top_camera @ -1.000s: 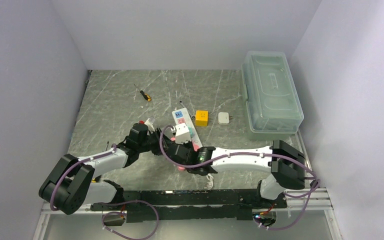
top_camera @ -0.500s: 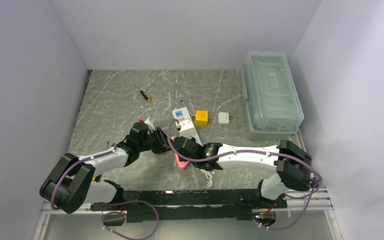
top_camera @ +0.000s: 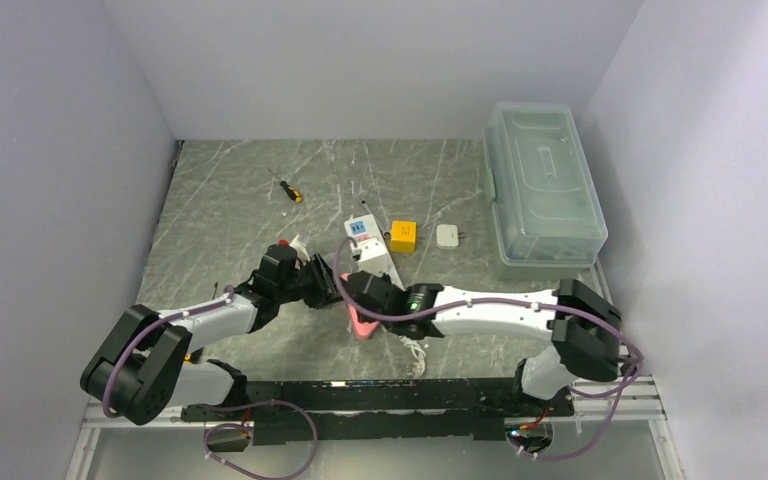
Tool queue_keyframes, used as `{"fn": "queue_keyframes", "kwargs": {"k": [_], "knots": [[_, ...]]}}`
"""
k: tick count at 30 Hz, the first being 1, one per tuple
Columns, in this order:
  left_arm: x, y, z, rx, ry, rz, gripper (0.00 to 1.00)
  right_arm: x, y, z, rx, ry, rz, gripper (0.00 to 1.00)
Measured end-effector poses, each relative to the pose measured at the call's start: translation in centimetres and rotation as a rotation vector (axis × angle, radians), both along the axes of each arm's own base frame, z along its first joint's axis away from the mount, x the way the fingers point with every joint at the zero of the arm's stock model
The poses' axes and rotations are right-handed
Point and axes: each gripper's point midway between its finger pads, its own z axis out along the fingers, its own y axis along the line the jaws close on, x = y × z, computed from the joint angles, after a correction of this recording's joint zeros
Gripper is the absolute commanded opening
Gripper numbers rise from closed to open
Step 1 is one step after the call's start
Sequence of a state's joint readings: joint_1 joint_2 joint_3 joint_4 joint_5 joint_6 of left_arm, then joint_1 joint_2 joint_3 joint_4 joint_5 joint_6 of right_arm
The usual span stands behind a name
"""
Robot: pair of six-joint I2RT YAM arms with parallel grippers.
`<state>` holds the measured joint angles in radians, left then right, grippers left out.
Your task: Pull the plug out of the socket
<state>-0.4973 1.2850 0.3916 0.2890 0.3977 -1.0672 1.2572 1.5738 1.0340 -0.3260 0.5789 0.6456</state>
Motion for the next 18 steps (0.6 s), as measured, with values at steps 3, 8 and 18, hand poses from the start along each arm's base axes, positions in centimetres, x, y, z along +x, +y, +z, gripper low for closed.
{"fn": "queue_keyframes", "kwargs": {"k": [3, 8, 18], "knots": [[0.15, -0.02, 0.12, -0.001, -0.006, 0.003, 0.0, 0.23, -0.36, 0.17, 0.112, 0.066, 0.014, 0.0], [0.16, -0.03, 0.13, -0.001, -0.007, 0.003, 0.0, 0.01, -0.3, 0.17, 0.134, 0.087, 0.031, 0.0], [-0.01, -0.03, 0.05, -0.001, 0.0, -0.002, 0.0, -0.37, 0.15, 0.33, -0.036, -0.021, 0.01, 0.0]]}}
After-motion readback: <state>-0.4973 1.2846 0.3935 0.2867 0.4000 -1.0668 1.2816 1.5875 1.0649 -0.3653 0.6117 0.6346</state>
